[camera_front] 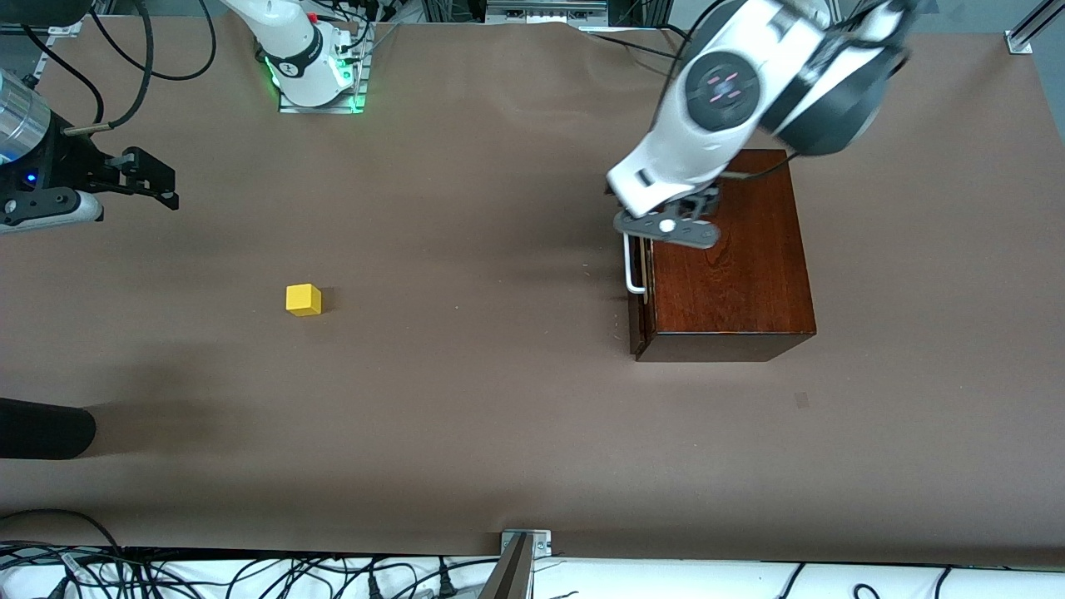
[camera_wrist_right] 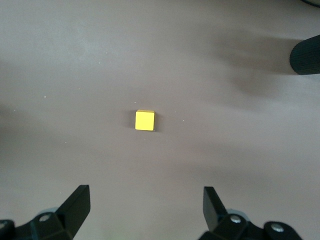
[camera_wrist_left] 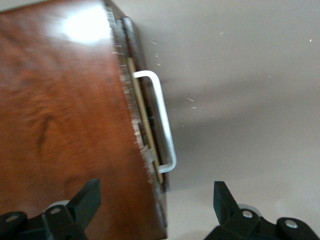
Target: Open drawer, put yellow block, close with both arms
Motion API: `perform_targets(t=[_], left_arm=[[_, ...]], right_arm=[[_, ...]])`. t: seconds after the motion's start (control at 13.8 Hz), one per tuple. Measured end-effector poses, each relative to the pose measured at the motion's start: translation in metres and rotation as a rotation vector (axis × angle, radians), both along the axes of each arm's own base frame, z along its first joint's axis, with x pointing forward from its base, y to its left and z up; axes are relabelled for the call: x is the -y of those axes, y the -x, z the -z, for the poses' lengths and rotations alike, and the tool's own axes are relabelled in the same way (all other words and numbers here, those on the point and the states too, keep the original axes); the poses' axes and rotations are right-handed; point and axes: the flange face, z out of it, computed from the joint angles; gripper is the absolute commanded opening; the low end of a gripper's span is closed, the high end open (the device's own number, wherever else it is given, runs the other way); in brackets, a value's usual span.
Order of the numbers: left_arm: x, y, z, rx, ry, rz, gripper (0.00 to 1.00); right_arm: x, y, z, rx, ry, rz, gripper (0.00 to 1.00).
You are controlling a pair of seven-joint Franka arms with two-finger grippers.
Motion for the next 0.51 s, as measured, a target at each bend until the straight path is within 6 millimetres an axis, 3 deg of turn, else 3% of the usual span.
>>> perform_targets(t=[0.51], left_arm=[[0.050, 0.014, 0.068, 0.043, -0.136, 0.054, 1.00]], right_arm=[[0.000, 0.000, 0.000, 0.000, 0.000, 0.000, 1.00]])
